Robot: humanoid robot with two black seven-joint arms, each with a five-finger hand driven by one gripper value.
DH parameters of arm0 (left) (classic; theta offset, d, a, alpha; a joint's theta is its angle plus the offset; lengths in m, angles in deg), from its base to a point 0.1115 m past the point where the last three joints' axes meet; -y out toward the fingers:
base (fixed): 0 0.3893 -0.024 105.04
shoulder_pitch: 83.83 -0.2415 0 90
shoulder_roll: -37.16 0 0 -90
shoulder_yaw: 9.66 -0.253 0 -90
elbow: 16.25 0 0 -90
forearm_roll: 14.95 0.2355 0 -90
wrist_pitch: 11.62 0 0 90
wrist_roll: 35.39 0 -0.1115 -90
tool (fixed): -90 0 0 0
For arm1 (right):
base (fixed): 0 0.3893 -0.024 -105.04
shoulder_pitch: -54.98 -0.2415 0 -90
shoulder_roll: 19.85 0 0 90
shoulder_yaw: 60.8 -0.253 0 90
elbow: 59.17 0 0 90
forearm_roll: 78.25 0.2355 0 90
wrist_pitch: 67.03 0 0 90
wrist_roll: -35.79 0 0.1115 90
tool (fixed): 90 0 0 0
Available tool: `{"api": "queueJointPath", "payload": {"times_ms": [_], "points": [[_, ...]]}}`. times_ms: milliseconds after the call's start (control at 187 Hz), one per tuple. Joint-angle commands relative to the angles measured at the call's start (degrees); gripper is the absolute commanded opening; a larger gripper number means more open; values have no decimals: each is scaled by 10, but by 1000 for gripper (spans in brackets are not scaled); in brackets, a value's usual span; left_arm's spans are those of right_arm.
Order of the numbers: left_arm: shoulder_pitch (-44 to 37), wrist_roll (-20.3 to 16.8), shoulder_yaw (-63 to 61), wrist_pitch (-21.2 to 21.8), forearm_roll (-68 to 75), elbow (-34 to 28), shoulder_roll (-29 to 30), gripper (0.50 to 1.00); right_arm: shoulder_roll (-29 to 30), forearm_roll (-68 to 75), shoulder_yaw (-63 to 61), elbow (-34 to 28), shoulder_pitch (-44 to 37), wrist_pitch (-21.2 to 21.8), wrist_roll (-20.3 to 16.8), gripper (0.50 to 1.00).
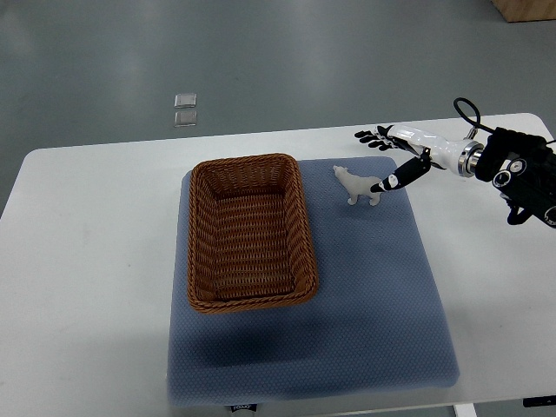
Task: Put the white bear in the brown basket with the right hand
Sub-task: 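Close the right hand's fingers around the white polar bear, then lift the polar bear with the right hand off the mat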
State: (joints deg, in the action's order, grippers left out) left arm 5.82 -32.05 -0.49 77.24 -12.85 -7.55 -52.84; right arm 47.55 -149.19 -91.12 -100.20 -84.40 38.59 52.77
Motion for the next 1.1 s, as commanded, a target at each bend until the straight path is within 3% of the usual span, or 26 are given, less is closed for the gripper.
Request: {"api": "queueJointPath", "payload": {"times_ms": [0,337,529,711,850,909,973,1032,1096], "points": [[0,0,0,0,0,0,0,1000,7,-39,7,0,1,-14,-4,905],[0,0,0,0,0,0,0,1000,32,-61,54,0,2,-71,-26,887],[0,0,1,0,0,0,0,1000,34,-61,79,0,1,-101,-43,836],[0,0,1,0,-1,0,0,1000,33,-80,95,2,1,-103,-46,797],[0,0,0,0,0,0,0,1000,33,-89,96,3,0,-104,-47,705],[0,0,1,0,0,0,0,1000,33,-89,96,3,-2,-105,-47,623],[0,0,1,0,0,0,0,1000,33,-89,96,3,-6,-105,-49,580],[0,0,0,0,-1,0,0,1000,33,-89,96,3,-8,-105,-53,507],[0,0,0,0,0,0,0,1000,33,-89,96,3,-9,-105,-53,500]]}}
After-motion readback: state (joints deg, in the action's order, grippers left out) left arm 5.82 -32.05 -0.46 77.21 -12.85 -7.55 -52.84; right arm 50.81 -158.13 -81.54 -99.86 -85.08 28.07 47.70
